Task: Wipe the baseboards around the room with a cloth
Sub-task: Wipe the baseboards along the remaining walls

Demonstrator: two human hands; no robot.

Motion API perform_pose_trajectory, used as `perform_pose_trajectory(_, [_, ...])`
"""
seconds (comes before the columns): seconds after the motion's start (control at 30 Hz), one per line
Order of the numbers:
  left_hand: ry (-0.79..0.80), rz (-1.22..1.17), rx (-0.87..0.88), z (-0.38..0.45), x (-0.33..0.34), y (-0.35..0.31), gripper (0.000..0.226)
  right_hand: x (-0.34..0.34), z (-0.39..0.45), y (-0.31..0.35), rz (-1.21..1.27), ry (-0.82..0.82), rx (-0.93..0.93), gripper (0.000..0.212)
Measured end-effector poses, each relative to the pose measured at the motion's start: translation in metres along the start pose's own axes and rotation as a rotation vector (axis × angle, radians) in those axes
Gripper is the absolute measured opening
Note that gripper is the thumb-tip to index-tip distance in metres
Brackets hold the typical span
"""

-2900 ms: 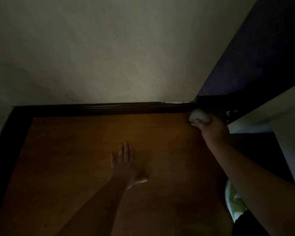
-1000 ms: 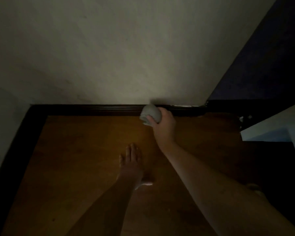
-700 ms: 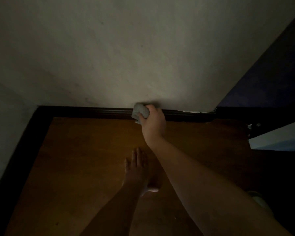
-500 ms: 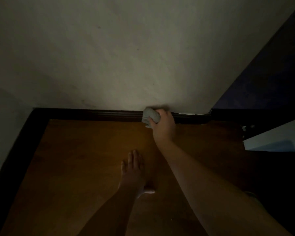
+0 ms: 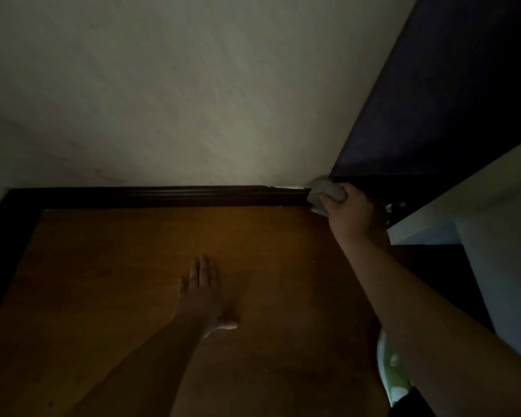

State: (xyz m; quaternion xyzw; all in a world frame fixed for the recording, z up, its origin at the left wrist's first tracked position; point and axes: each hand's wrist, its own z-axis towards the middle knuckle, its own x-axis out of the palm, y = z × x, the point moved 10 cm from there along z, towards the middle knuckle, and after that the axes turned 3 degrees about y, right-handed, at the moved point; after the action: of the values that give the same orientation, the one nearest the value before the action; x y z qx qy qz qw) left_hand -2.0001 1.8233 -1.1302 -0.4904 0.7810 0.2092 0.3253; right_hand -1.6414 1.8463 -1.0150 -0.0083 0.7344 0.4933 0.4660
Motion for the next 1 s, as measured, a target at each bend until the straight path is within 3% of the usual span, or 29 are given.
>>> perform_pose_trajectory(0.27, [-0.03,-0.034,0.013,-0.001,0.001,0.0,0.15,-0.005,0.001,-0.009,-0.013,0.011,-0.031,0.028])
perform_pose_trajectory(0.43, [-0.036,-0.044,0.025,-0.004,-0.002,0.0,0.15,-0.031,-0.004,-0.046,-0.043,-0.056,0.171,0.037])
perform_pose_trajectory(0.77, [-0.019,-0.027,0.043,-0.005,-0.003,-0.002,0.146,0.138,-0.078,0.1,0.238,0.206,-0.009,0.038])
perform_pose_trajectory(1.0, [-0.014,-0.04,0.059,-0.006,-0.004,-0.002,0.147,0.124,-0.052,0.079,0.176,0.157,-0.019,0.03])
